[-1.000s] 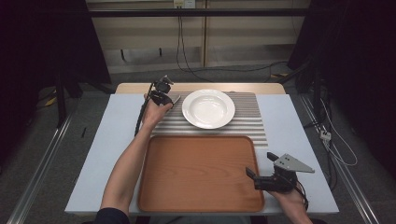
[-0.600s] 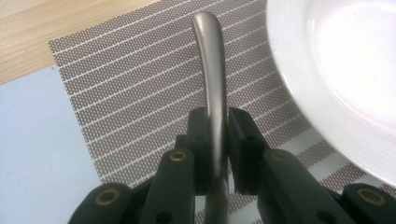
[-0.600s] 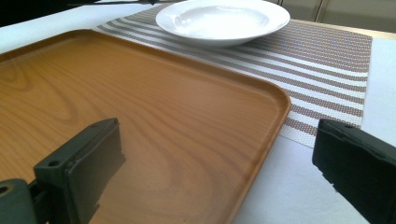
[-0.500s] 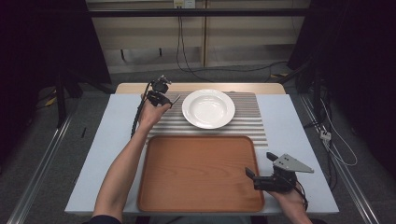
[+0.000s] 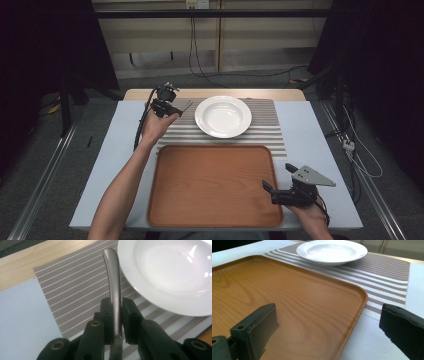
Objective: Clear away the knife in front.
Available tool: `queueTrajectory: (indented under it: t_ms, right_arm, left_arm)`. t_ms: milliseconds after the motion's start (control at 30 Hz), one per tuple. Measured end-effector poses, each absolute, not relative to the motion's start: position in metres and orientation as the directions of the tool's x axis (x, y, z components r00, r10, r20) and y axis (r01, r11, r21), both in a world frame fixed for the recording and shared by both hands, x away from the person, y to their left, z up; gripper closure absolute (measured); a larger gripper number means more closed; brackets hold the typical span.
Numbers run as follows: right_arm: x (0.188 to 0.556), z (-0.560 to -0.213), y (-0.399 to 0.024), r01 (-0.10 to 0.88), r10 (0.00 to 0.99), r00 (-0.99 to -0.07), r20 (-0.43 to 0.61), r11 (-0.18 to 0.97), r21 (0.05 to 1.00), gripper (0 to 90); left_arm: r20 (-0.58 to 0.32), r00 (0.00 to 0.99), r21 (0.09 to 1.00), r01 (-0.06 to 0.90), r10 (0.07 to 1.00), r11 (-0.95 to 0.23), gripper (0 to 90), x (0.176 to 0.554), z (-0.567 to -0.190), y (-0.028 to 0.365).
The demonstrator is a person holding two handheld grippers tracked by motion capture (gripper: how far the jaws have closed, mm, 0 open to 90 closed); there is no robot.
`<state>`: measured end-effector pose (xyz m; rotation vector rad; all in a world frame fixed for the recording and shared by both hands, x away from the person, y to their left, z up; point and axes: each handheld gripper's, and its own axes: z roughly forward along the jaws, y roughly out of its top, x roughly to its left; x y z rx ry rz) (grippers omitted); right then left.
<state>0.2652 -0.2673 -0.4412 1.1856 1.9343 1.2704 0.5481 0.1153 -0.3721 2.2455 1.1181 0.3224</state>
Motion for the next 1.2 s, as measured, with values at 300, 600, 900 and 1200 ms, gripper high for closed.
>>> queueTrajectory:
  t_ms: [300,600,900,1200]
  right_arm:
    - [0.267,-0.442,-0.268,0.386,0.885,-0.464,0.031,0.171,0.907,1.6]
    - [0.266,-0.442,-0.269,0.383,0.886,-0.463,0.027,0.172,0.908,1.7]
    - [0.266,-0.442,-0.269,0.381,0.885,-0.464,0.029,0.17,0.909,1.6]
    - [0.266,-0.441,-0.268,0.38,0.884,-0.466,0.03,0.17,0.909,1.6]
  left_arm:
    - [-0.021,0.641,0.623,0.608,0.767,-0.492,80.3,0.529,-0.369,0.116]
    - [-0.027,0.655,0.636,0.595,0.756,-0.492,80.3,0.51,-0.369,0.113]
    - [-0.047,0.665,0.652,0.585,0.745,-0.482,80.3,0.483,-0.363,0.116]
    - [-0.029,0.681,0.651,0.569,0.732,-0.503,80.2,0.46,-0.361,0.12]
